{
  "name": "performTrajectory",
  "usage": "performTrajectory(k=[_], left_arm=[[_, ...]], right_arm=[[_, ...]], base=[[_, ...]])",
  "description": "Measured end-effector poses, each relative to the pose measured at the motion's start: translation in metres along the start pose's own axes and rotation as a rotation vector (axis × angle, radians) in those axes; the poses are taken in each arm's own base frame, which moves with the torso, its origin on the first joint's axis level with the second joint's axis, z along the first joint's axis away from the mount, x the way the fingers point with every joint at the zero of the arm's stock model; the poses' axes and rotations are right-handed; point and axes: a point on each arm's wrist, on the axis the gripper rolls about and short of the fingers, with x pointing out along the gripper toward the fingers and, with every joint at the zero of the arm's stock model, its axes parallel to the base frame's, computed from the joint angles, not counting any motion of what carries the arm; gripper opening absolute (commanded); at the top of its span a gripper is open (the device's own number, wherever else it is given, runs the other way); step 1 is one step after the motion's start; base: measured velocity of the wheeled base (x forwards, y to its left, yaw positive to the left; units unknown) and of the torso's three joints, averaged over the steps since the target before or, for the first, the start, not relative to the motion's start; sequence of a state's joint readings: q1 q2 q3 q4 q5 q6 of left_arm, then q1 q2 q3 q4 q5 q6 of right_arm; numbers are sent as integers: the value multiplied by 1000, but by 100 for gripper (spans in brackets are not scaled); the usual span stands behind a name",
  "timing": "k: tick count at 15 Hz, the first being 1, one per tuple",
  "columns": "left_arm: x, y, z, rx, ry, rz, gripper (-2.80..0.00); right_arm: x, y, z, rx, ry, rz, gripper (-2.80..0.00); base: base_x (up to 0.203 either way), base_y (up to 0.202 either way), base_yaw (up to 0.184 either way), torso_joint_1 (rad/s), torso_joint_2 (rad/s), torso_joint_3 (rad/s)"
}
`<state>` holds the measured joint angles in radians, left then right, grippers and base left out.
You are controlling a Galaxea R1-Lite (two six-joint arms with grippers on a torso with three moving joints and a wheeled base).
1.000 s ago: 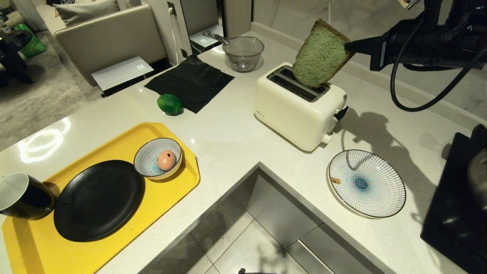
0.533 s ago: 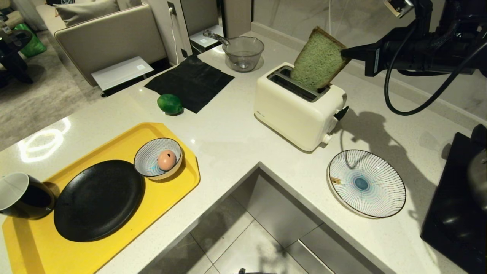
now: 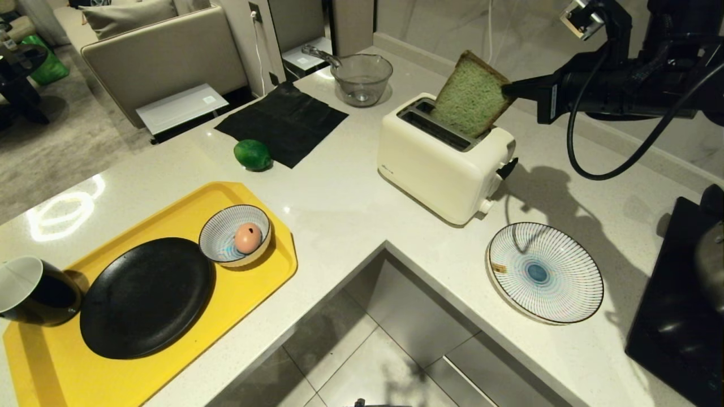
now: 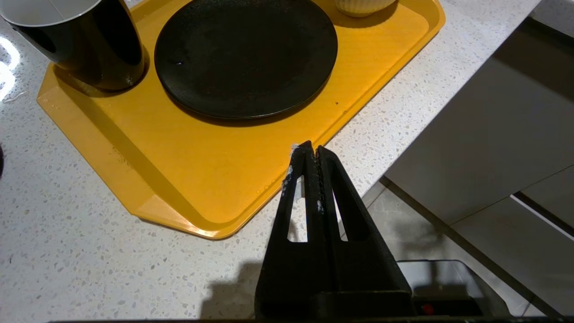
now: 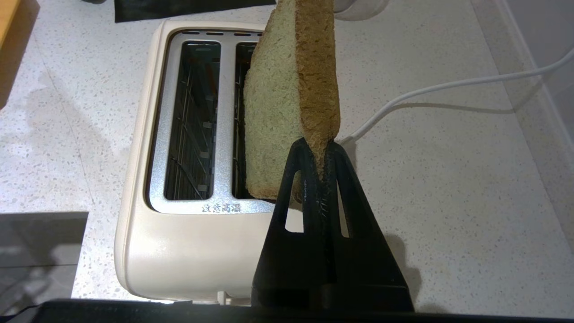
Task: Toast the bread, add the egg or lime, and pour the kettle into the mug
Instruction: Put the bread slices in the toaster
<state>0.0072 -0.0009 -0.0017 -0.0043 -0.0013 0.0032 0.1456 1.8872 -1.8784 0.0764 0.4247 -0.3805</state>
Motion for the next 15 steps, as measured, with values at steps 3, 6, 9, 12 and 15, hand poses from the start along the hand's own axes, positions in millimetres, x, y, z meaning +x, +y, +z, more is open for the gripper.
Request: performTrajectory(k=[3,6,9,12,15], left_arm=[[0,0,0,0,0,0,-280],[0,0,0,0,0,0,-280],[0,0,0,0,0,0,-280],[0,0,0,-1,0,0,-280],[0,0,0,0,0,0,-280]], right_arm=[[0,1,-1,1,2,3,-280],[1,1,-1,0,3,4,-280],[2,3,-1,1,3,7,-280],[2,3,-1,1,2,11,-280],[3,3,-1,1,3,11,0]], base=[[0,0,0,0,0,0],[0,0,0,0,0,0],[0,0,0,0,0,0],[0,0,0,0,0,0],[0,0,0,0,0,0]])
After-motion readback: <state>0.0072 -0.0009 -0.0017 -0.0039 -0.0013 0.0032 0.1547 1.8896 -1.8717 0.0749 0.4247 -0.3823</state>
